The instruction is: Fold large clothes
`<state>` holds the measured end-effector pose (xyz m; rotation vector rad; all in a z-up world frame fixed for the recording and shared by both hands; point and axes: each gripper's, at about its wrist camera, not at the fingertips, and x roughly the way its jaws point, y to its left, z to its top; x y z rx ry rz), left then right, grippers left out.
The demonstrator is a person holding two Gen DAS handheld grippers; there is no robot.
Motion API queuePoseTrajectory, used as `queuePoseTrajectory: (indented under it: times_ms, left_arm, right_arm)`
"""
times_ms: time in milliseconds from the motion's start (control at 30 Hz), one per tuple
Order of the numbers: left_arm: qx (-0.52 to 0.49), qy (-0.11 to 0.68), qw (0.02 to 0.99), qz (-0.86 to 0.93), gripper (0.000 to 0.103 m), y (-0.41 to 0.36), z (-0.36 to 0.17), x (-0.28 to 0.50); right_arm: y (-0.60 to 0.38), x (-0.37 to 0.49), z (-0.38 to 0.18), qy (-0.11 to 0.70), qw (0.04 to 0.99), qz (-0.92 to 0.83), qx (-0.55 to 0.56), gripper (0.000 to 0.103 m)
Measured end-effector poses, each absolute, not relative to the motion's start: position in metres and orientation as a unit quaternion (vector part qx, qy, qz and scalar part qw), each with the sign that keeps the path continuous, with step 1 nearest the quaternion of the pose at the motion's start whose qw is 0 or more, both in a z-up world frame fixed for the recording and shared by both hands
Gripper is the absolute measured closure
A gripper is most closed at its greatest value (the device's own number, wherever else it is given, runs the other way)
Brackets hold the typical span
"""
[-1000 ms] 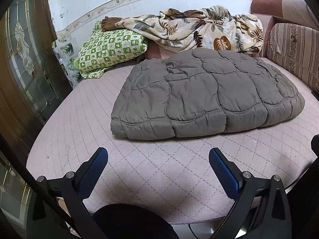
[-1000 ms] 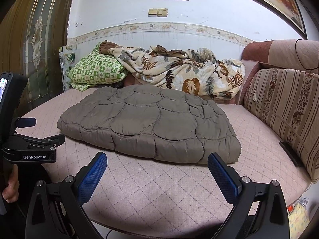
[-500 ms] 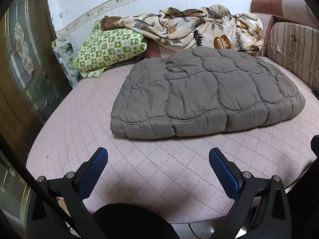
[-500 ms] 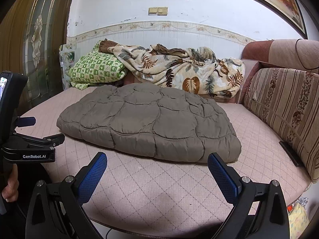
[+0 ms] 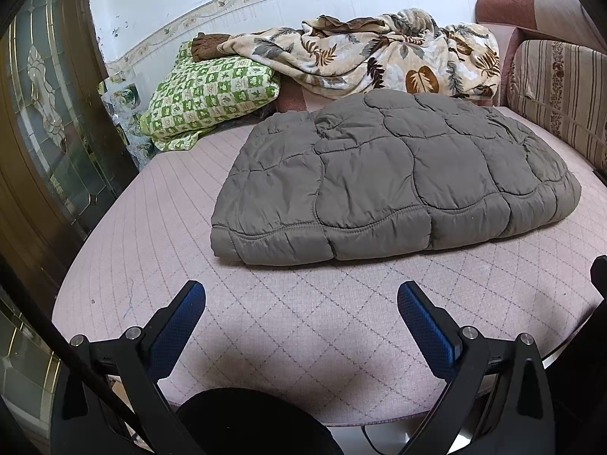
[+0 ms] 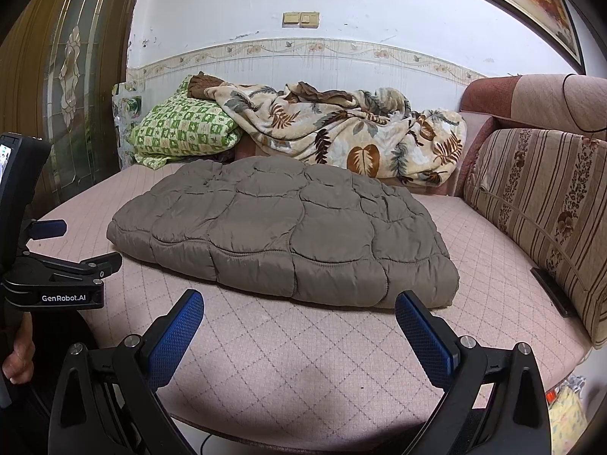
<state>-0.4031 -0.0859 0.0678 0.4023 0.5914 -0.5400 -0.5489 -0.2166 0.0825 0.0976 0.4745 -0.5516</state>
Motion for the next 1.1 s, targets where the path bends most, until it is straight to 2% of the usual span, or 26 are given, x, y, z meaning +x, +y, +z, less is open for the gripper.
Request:
queuePoseTrajectory:
  times_ms: [1100]
  left_arm:
    - [0.196, 0.286, 0.901, -0.261, 0.002, -0.0873, 0.0685, -0.4034]
  right_arm:
    - [-0.2217, -0.5515, 0.077, 0.237, 0.933, -0.268, 0.049, 0.001]
